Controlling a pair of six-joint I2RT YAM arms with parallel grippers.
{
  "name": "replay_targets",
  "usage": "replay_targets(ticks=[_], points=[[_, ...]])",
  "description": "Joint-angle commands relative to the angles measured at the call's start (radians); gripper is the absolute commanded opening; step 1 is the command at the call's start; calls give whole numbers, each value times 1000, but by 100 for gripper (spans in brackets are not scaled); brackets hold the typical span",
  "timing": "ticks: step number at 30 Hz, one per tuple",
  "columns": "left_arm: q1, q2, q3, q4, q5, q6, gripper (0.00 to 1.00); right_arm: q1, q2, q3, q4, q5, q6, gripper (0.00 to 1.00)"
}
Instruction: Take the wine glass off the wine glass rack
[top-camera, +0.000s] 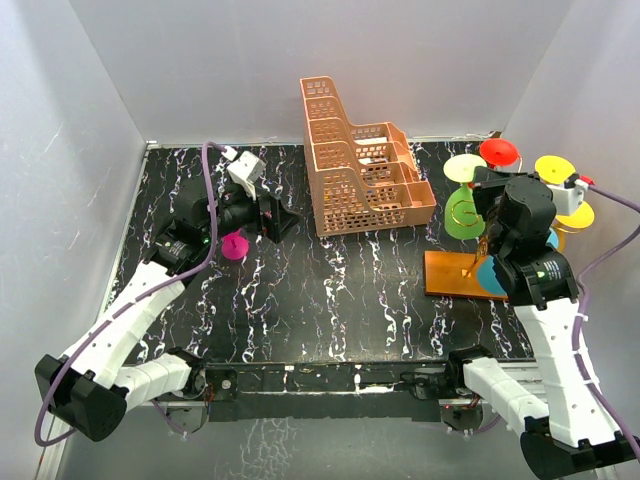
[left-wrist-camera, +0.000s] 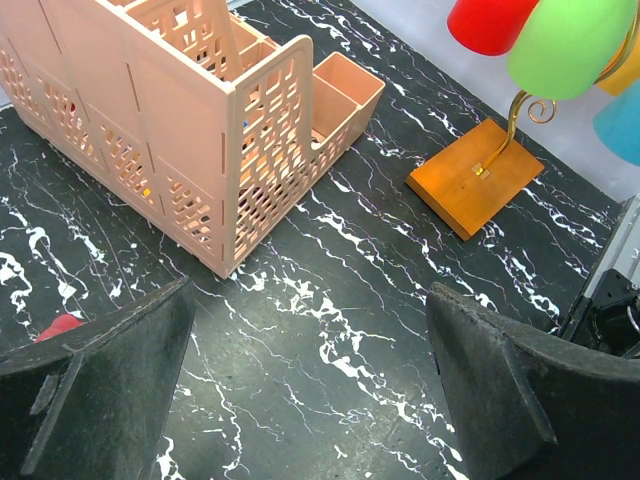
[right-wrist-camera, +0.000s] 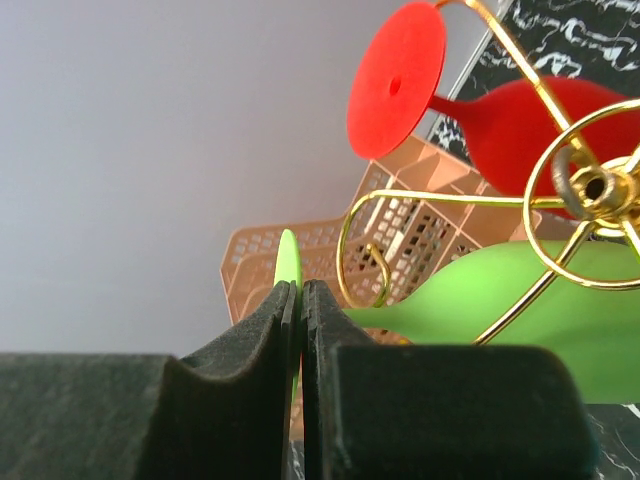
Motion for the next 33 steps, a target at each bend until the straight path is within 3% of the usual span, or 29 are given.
replay_targets(ticks=[1,15,19,25,29,33], points=[[-4,1,-4,23,10,-1,97,-3,-8,-10,91,-174,-76,8],[-4,27,-8,23,-13,-6,97,-2,-59,-22,278,-675,-387,8],[-4,42,-21,40,-14,-19,97,-2,-75,-60,371,-900,-371,8],[-3,64,-49,74,-45,-24,97,-3,-97,-178,667,-1236,-259,8],[-3,73,-47,67,-79,-47,97,-2,-110,-173,679,-1335,-280,8],[-4,42,-86,141,-66,-194,97,-3,-175,-234,785,-1338,-199,8]])
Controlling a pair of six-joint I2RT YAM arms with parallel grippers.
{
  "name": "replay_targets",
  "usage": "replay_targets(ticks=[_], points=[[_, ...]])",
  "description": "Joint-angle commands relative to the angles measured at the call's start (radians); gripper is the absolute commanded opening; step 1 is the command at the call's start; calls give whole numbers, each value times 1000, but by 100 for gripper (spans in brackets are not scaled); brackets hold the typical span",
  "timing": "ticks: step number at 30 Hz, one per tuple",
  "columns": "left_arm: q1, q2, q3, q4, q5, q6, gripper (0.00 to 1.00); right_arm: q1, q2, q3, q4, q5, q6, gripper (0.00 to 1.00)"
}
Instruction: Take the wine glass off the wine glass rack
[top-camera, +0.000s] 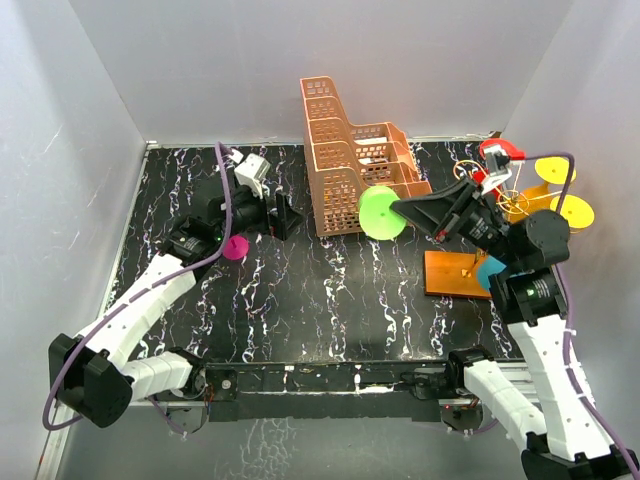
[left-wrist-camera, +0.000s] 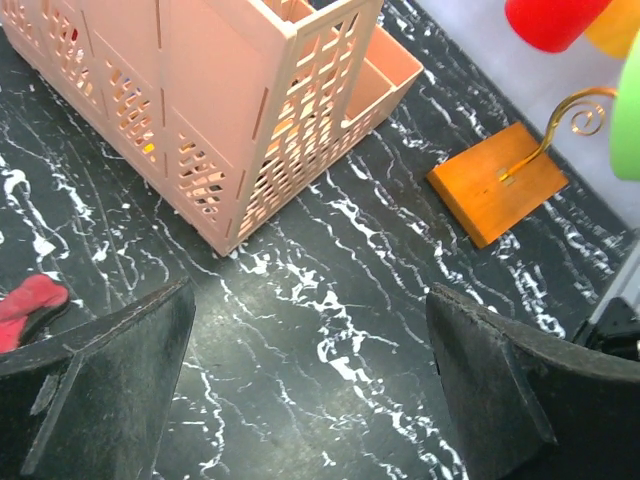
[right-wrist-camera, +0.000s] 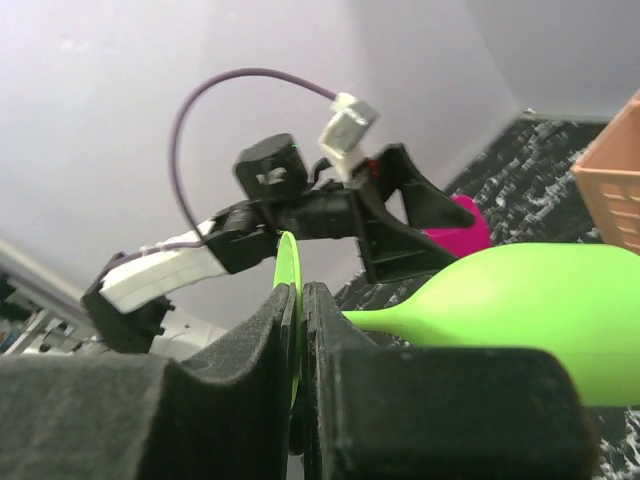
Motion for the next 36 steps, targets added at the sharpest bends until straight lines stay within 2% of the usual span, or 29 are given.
replay_targets(ticks=[1,4,8,13,16,19,28,32,36], points=[[-3,-48,-61,126,9,-203,97,-3,-98,-85,278,-64,114,8],[-2,-66,-89,183,56,-365,97,-3,-158,-161,405,1,233,8],[-1,-78,-104,284,135,-555,97,-2,-181,-163,399,77,285,8],[4,-50,-24,375,281,-703,97,-2,-173,-185,457,167,442,8],[6,-18,-29,569,405,-869,97,-3,-140,-196,568,153,541,8],[8,16,-54,813,468,-1038,97,-2,-88,-190,670,107,642,8],[3,118,-80,1240,522,-1261,97,0,8,-225,894,84,824,8],[-4,158,-97,1417,524,-1391,92,2,11,-258,934,106,823,8],[-21,170,-128,1514,511,-1451,88,5,-4,-276,916,140,796,8]])
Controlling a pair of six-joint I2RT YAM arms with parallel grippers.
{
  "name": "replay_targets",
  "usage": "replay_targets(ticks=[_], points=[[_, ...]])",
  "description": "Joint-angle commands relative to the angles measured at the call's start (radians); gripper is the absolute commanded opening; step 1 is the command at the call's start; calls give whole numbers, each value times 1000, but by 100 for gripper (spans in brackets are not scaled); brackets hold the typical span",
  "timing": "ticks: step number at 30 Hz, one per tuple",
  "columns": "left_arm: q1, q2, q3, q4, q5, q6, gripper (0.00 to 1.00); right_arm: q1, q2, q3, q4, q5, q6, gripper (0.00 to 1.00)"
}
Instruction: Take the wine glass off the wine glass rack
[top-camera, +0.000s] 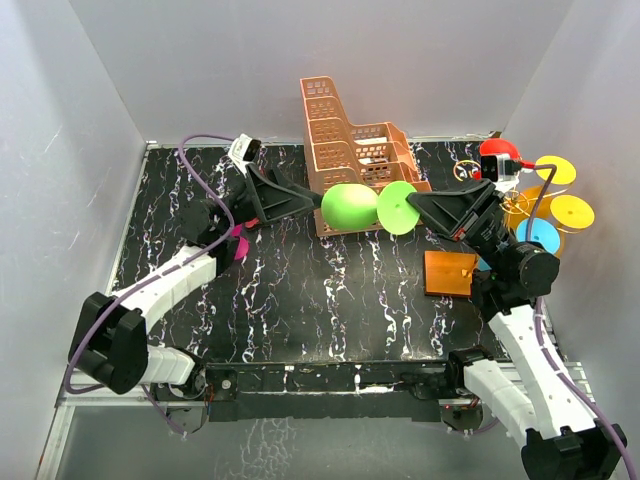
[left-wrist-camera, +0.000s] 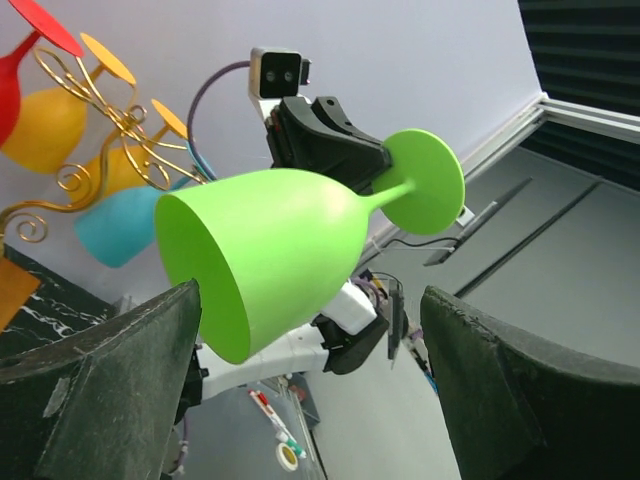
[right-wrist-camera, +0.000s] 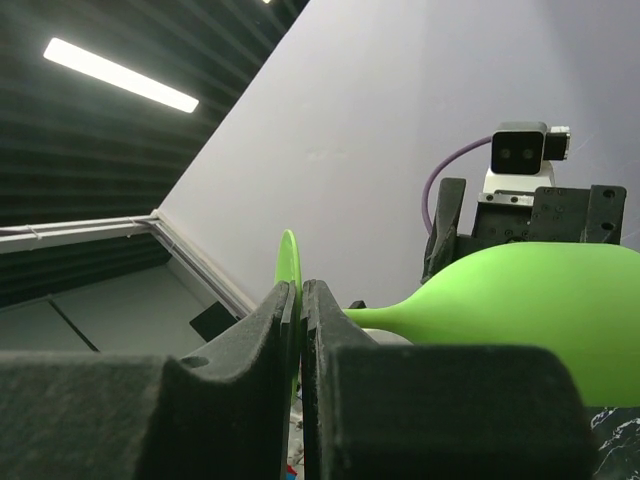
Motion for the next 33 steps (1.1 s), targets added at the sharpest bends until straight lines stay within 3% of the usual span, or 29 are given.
replay_targets(ticks=[1,12,16,22,29,33], points=[[-22,-6,-27,240,9,-121,86,4,-21,-7,62,48,-4,8],[-85,24,-25,305,6,-152,63,3,-75,12,-112,57,-122,8],[-112,29,-19,335,-17,-162,50,3,-107,46,-229,71,-192,8],[-175,81,20,353,-32,-148,42,4,-140,72,-342,88,-258,8],[-188,114,11,418,-54,-173,15,4,-199,78,-479,141,-327,9],[-188,105,0,401,-54,-157,2,4,-238,117,-621,204,-420,20]])
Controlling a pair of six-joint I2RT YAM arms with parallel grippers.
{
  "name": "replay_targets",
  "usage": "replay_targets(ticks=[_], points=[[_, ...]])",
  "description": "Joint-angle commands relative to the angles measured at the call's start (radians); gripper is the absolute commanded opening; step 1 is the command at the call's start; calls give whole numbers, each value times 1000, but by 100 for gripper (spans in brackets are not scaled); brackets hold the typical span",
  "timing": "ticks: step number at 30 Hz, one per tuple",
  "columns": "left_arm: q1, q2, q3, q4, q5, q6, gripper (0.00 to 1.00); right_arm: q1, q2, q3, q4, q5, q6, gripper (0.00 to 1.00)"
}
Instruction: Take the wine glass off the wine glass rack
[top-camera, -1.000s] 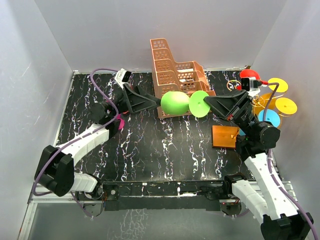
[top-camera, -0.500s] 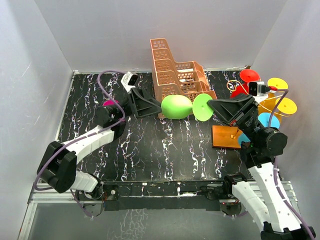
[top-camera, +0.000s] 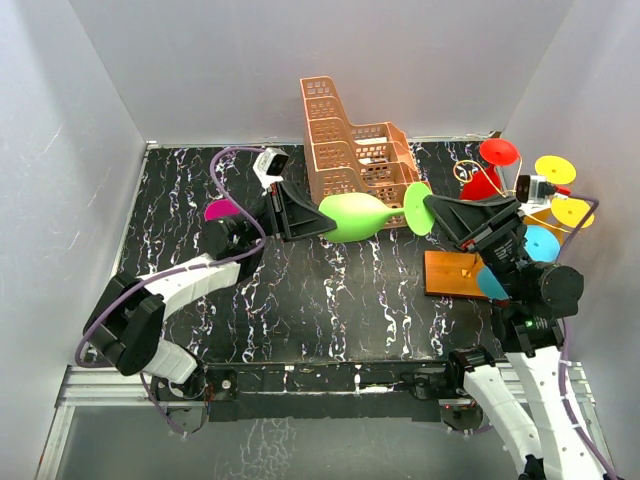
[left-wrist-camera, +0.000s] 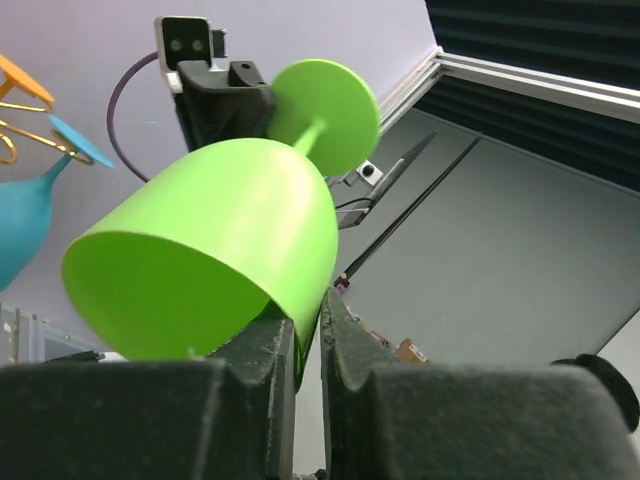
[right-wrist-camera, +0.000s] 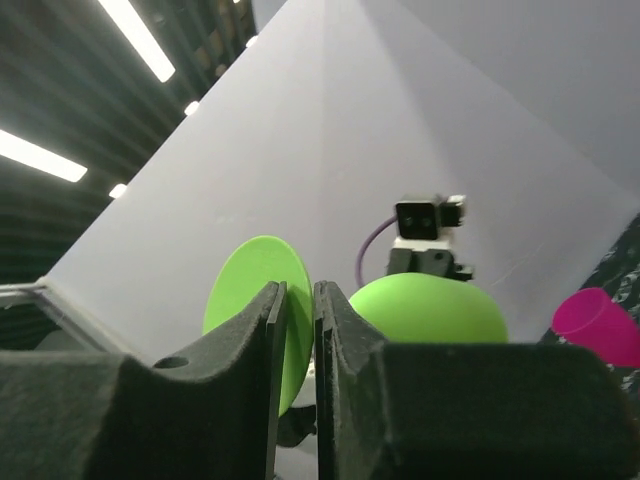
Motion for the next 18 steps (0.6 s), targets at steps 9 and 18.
replay_targets(ticks=[9,18], points=[[-15,-102,-9,-131,6,163,0,5,-101,93,-398,174,-363,69],[-16,-382,-112,-629,-78,434,0,4,-24,311,-637,299,-687,76]])
